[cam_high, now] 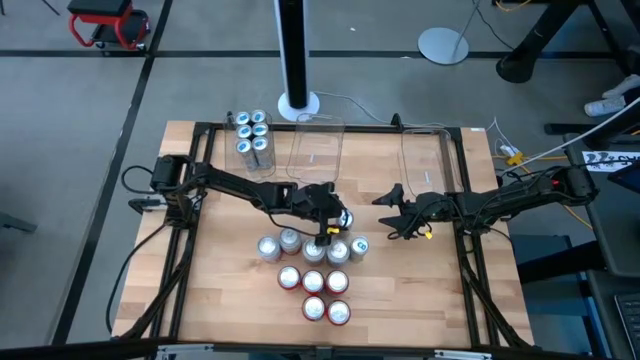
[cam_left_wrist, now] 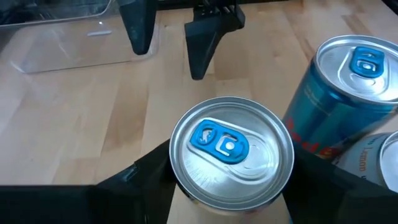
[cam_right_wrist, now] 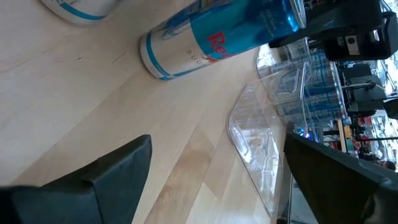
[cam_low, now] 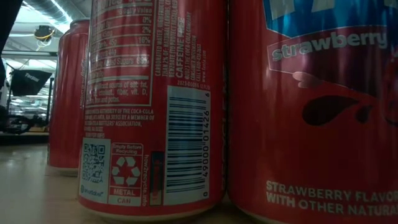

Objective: Sort soda cans
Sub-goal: Put the blue soda can into the left transparent bin

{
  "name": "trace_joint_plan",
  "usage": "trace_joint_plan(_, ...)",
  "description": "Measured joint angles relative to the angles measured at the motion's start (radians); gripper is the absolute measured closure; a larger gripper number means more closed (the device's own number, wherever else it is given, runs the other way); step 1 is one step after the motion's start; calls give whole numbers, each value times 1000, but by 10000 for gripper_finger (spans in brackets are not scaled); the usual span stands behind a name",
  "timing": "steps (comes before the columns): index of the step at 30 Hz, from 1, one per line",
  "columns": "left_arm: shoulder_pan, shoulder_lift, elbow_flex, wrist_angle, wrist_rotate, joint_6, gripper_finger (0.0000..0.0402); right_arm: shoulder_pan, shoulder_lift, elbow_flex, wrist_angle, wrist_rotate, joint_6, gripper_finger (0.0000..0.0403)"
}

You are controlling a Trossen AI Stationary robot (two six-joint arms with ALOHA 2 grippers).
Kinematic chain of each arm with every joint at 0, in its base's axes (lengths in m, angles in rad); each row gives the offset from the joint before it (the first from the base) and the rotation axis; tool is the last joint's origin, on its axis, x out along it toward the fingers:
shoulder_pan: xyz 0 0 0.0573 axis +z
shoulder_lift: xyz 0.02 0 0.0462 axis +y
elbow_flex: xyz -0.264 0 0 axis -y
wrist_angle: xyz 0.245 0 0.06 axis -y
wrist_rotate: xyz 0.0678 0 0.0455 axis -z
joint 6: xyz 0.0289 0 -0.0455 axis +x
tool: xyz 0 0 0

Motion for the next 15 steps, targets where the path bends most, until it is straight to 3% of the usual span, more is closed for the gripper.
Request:
trace_joint_plan(5, -2, -27, -2, -21, -25, 2, 174, 0, 0, 0, 0, 0, 0, 36)
trace_joint_plan(10, -18, -108, -2, -40, -100, 3, 174, 0, 0, 0, -1, -1, -2, 36)
trace_joint_plan(15, -32, -201, -2, -85, -110, 3, 174, 0, 0, 0, -13, -2, 0, 36)
